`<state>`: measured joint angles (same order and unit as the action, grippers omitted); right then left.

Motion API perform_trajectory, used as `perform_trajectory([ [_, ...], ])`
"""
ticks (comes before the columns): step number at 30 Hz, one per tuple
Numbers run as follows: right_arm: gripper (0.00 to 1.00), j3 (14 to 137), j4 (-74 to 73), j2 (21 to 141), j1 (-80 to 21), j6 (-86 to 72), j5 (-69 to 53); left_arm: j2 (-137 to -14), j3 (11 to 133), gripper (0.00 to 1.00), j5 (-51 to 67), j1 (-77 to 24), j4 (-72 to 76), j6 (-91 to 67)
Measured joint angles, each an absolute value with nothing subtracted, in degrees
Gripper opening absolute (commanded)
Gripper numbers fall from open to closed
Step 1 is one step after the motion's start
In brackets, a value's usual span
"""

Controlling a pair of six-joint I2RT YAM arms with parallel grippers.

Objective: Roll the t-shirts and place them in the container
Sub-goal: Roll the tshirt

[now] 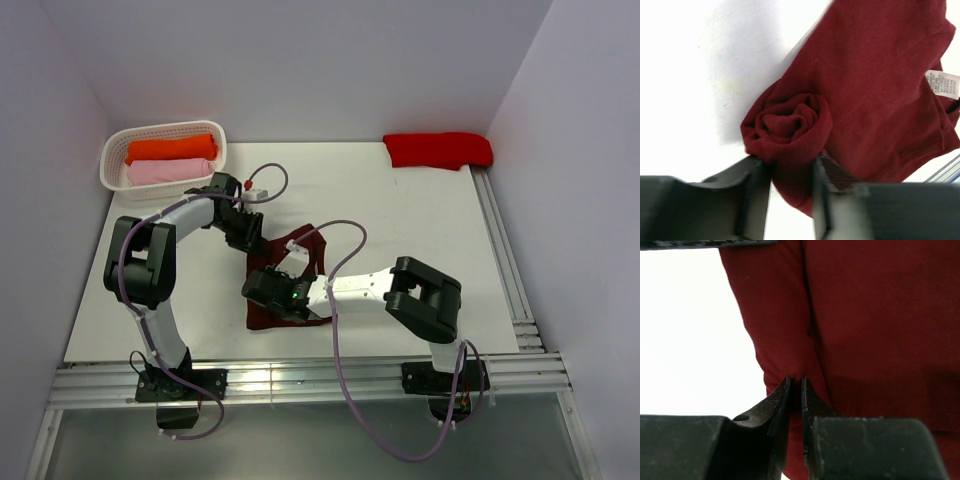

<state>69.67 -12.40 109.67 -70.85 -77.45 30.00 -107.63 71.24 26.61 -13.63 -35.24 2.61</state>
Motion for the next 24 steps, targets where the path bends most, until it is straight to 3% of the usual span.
perform_trajectory([
  [3,0.07,68.9,-12.4,109.6,-70.8,-78.6,29.9,-107.6,72.1,0.65,26.7,-13.8,-35.7,3.5],
  [7,0.04,67.6,-11.9,109.5,-70.6,-80.1,29.7,-107.6,74.0,0.75,27.7,-13.6,-35.4,4.1],
  [24,0.03,60.2,-5.6,106.0,-67.9,-83.1,25.5,-103.9,72.7,0.78,43.9,-8.2,-38.8,12.1],
])
